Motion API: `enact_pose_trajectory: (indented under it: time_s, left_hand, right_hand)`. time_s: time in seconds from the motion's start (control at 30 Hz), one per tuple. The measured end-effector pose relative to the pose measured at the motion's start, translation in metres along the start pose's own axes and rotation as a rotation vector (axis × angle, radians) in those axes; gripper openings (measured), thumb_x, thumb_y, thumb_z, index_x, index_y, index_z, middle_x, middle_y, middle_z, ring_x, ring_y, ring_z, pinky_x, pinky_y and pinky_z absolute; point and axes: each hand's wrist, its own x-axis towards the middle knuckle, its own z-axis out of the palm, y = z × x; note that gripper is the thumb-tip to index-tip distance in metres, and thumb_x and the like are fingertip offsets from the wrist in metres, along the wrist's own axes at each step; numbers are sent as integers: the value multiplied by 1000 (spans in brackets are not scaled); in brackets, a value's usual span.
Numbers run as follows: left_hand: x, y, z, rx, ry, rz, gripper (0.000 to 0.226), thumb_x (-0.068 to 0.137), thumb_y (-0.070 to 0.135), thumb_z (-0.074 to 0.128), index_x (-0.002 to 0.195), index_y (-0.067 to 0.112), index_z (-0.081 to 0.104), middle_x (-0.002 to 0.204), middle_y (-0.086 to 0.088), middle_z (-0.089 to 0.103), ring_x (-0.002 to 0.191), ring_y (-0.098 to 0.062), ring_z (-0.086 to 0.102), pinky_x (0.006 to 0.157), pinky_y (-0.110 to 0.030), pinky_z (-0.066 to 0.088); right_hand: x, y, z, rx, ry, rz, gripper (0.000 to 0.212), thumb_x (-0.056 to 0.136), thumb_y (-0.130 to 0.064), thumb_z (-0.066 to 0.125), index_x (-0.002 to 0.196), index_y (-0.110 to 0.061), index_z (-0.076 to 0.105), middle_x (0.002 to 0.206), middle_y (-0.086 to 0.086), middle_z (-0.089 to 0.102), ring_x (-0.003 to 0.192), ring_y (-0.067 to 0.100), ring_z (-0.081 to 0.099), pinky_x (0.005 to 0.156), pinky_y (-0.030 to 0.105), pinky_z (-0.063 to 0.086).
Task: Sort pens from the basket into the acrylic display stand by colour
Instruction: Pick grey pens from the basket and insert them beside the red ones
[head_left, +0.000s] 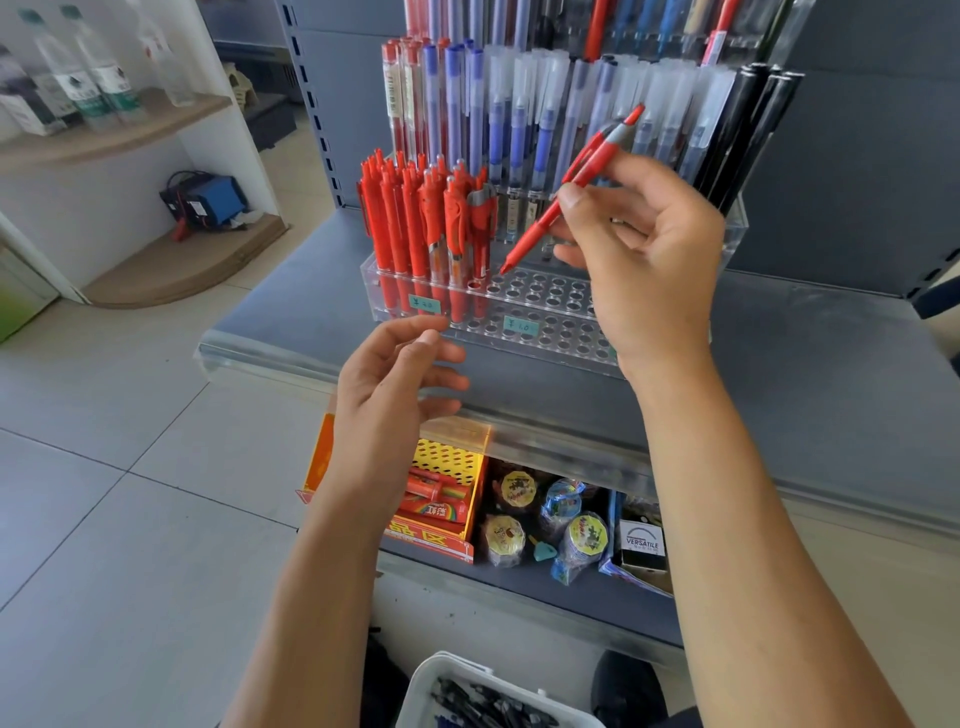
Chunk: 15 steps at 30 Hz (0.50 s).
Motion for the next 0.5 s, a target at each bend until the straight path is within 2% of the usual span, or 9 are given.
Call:
enact_pose_trajectory:
  time_s: [0.2, 0.5]
  left_hand:
    - [0, 1, -1, -15, -8, -10, 17, 104, 14, 51, 107, 11, 68, 84, -2, 70, 73, -16, 67, 65, -28, 54]
    - [0, 2, -2, -26, -22, -16, 18, 104, 15, 50, 109, 8, 66, 84, -2, 70, 73, -16, 66, 66, -28, 54]
  right_hand:
    - [-2, 8, 8, 14, -1, 8, 19, 94, -10, 70, 113, -7, 70, 89, 6, 75, 87, 17, 75, 68, 29, 62]
    - [-4, 15, 18, -45, -19, -23, 21, 94, -13, 72, 114, -9, 72, 88, 1, 75, 84, 15, 76, 69, 33, 63]
